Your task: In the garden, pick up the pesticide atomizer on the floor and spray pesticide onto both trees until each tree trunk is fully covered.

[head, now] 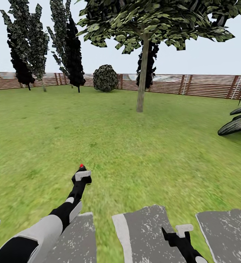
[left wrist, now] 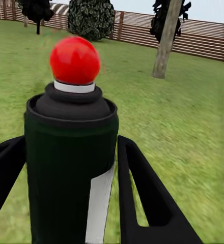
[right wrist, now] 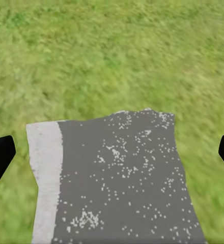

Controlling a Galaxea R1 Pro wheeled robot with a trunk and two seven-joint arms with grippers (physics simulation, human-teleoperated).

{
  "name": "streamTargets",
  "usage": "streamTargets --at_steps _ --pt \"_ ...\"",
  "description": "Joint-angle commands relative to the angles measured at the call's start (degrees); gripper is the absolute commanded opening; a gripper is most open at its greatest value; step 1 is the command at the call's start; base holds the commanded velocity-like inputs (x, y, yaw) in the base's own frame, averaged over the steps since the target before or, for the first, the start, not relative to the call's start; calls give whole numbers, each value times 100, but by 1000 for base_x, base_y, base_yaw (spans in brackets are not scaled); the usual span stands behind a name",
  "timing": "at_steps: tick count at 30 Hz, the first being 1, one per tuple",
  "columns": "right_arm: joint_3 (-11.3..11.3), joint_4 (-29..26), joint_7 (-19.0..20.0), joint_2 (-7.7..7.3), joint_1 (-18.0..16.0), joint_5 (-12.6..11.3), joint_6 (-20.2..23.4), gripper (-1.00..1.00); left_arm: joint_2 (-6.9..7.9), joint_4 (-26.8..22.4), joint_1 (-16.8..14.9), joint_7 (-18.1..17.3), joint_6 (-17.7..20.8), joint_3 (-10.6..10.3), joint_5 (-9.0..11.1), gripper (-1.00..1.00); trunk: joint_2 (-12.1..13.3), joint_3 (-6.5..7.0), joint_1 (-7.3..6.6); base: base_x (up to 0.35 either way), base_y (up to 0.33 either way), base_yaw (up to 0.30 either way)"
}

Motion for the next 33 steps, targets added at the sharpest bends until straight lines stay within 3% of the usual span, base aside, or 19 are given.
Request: streamTargets --at_steps 1,5,8,15,22,24,25,33 --pt "0 2 0 0 0 0 -2 100 -16 -278 1 10 269 11 11 -100 42 18 -23 0 0 0" --pt "0 3 0 0 0 0 -3 100 -82 -1087 1 22 945 8 12 -100 202 90 -110 0 0 0" --pt "0 1 0 0 0 0 -7 100 -181 -1397 1 25 1153 6 11 -100 323 144 -176 0 0 0" --pt "0 1 0 0 0 0 -9 100 -247 -1626 1 27 1251 27 11 -100 604 269 -330 0 0 0" --pt "0 4 0 0 0 0 -9 100 -223 -1523 1 15 1134 87 7 -100 884 395 -484 0 0 0" --pt "0 4 0 0 0 0 -9 100 -215 -1281 1 12 861 90 4 -100 964 431 -528 0 0 0" --pt "0 81 0 0 0 0 -13 100 -215 484 1 5 -1309 89 11 -100 1005 449 -550 0 0 0" --pt "0 105 0 0 0 -3 -17 100 -217 601 1 -7 -1341 80 11 -100 1205 539 -660 0 0 0"
